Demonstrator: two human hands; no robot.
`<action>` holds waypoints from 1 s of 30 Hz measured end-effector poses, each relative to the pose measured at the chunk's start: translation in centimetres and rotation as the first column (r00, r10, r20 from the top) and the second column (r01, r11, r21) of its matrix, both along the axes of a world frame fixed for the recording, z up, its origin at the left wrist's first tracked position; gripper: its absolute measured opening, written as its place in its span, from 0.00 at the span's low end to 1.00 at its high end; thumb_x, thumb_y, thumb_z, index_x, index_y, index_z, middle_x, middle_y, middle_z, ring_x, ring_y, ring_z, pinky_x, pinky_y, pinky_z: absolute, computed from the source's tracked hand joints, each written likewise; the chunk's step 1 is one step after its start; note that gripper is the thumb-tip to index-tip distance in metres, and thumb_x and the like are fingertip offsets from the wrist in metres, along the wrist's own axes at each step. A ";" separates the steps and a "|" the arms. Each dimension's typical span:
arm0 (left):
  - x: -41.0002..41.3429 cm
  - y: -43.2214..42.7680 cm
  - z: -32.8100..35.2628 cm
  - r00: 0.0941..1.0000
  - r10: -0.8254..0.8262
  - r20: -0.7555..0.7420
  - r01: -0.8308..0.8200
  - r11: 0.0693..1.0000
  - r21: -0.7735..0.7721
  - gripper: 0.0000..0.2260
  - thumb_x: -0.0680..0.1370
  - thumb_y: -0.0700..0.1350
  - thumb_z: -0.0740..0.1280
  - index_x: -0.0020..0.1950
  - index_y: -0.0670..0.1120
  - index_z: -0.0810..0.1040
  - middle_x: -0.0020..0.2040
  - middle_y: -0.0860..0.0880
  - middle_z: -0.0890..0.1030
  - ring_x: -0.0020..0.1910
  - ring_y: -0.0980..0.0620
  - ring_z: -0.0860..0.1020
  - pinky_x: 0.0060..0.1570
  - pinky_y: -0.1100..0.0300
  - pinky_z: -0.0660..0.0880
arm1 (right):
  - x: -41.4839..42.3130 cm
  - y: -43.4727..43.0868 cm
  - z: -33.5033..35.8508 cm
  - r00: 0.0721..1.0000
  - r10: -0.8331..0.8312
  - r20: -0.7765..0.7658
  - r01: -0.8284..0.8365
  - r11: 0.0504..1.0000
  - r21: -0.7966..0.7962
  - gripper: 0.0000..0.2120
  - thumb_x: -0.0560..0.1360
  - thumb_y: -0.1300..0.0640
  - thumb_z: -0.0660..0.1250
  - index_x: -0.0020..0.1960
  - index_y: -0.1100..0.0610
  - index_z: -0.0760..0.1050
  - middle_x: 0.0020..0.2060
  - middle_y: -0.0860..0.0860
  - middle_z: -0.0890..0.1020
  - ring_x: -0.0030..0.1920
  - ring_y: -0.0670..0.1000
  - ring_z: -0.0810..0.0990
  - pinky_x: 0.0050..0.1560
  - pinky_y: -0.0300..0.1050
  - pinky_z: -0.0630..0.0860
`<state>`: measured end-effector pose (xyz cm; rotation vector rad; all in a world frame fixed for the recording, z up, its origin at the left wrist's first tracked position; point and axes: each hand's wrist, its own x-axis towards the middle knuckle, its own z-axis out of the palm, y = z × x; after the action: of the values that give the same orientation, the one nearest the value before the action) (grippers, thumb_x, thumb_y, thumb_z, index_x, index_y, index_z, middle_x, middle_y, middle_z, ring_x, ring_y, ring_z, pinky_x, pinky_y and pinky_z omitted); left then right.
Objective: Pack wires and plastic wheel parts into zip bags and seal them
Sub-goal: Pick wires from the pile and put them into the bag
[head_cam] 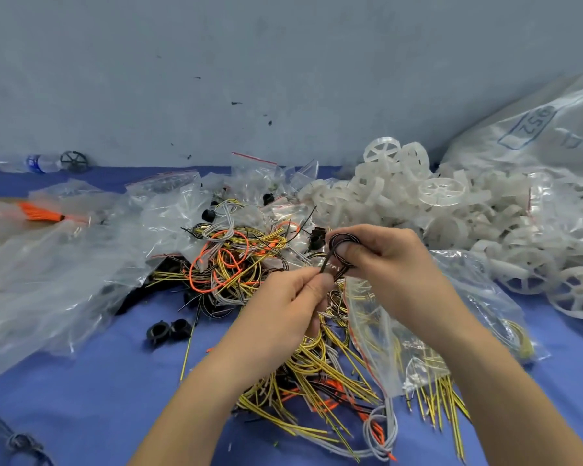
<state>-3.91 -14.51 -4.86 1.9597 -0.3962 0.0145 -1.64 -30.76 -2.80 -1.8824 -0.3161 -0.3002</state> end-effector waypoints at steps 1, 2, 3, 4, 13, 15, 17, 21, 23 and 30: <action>0.0 0.4 0.0 0.999 -0.011 0.035 0.008 0.996 0.085 0.16 0.82 0.49 0.60 0.36 0.45 0.73 0.28 0.53 0.73 0.27 0.57 0.72 0.34 0.59 0.71 | 0.1 -0.3 0.0 0.999 0.032 -0.039 -0.033 0.999 -0.017 0.11 0.78 0.64 0.67 0.45 0.50 0.84 0.40 0.50 0.86 0.46 0.51 0.85 0.51 0.51 0.83; 0.0 0.7 -0.1 0.997 -0.019 0.071 0.007 0.987 0.158 0.15 0.82 0.49 0.60 0.36 0.47 0.73 0.28 0.54 0.73 0.27 0.58 0.71 0.31 0.63 0.67 | 0.2 -0.7 0.0 0.995 0.059 -0.077 -0.061 0.998 -0.025 0.12 0.79 0.64 0.66 0.45 0.51 0.84 0.40 0.50 0.86 0.46 0.50 0.86 0.50 0.47 0.83; 0.0 1.0 -0.1 0.994 -0.022 0.103 0.000 0.978 0.207 0.15 0.82 0.49 0.60 0.36 0.49 0.73 0.28 0.55 0.73 0.27 0.59 0.69 0.30 0.63 0.65 | 0.2 -1.0 0.0 0.990 0.082 -0.111 -0.085 0.996 -0.024 0.12 0.79 0.64 0.66 0.44 0.51 0.84 0.40 0.51 0.86 0.46 0.49 0.86 0.48 0.44 0.83; 0.0 1.2 -0.2 0.991 -0.020 0.131 -0.012 0.971 0.239 0.14 0.82 0.49 0.60 0.37 0.51 0.74 0.29 0.56 0.73 0.28 0.59 0.69 0.30 0.62 0.64 | 0.2 -1.3 0.0 0.986 0.099 -0.136 -0.102 0.995 -0.018 0.12 0.79 0.64 0.66 0.43 0.51 0.84 0.40 0.51 0.87 0.45 0.48 0.86 0.47 0.41 0.82; 0.3 1.8 -0.6 0.982 0.085 0.168 -0.129 0.953 0.274 0.13 0.83 0.52 0.57 0.45 0.55 0.79 0.29 0.54 0.72 0.29 0.57 0.71 0.38 0.50 0.74 | -0.5 -3.1 1.5 0.991 0.026 -0.134 -0.040 0.994 -0.106 0.17 0.73 0.42 0.70 0.60 0.44 0.79 0.48 0.45 0.84 0.44 0.43 0.83 0.45 0.40 0.80; 0.2 2.4 -0.1 0.998 0.066 0.004 -0.065 0.975 0.213 0.14 0.83 0.52 0.57 0.43 0.57 0.80 0.30 0.55 0.70 0.31 0.54 0.73 0.43 0.42 0.78 | -0.8 -4.3 1.9 0.986 -0.147 -0.076 0.125 0.964 -0.235 0.18 0.72 0.36 0.67 0.57 0.43 0.77 0.45 0.43 0.82 0.40 0.39 0.81 0.38 0.33 0.75; -0.2 2.6 0.4 0.992 0.025 -0.120 0.003 0.974 0.226 0.14 0.83 0.53 0.56 0.44 0.59 0.80 0.30 0.54 0.68 0.29 0.54 0.75 0.44 0.40 0.78 | -1.1 -4.6 1.5 0.961 -0.255 -0.109 0.190 0.893 -0.409 0.19 0.73 0.33 0.65 0.57 0.44 0.74 0.44 0.41 0.80 0.37 0.39 0.79 0.32 0.32 0.71; -1.1 2.1 1.4 0.972 -0.005 -0.234 0.109 0.893 0.437 0.14 0.82 0.55 0.56 0.45 0.58 0.80 0.31 0.50 0.70 0.25 0.55 0.75 0.36 0.51 0.78 | -1.3 -3.7 -0.1 0.941 -0.266 -0.211 0.101 0.811 -0.576 0.20 0.75 0.35 0.65 0.58 0.47 0.71 0.46 0.45 0.80 0.43 0.45 0.80 0.46 0.49 0.79; -1.5 1.4 1.6 0.972 -0.011 -0.235 0.136 0.841 0.523 0.15 0.82 0.54 0.55 0.45 0.56 0.80 0.28 0.52 0.69 0.22 0.57 0.73 0.28 0.59 0.74 | -1.2 -3.2 -0.4 0.949 -0.262 -0.175 0.100 0.777 -0.622 0.14 0.76 0.39 0.65 0.55 0.46 0.73 0.44 0.46 0.81 0.42 0.48 0.80 0.46 0.51 0.80; -0.6 -2.6 0.7 0.982 -0.110 -0.152 0.177 0.809 0.560 0.14 0.82 0.51 0.56 0.45 0.51 0.80 0.26 0.53 0.69 0.19 0.59 0.66 0.19 0.66 0.60 | -1.7 -2.2 -0.3 0.964 -0.254 -0.083 0.138 0.740 -0.658 0.08 0.74 0.51 0.65 0.41 0.53 0.79 0.34 0.50 0.83 0.38 0.53 0.80 0.39 0.51 0.79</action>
<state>-4.46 -17.15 -4.19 2.5050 -0.5167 -0.3525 -3.30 -32.95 -3.09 -2.6292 -0.1000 -0.1775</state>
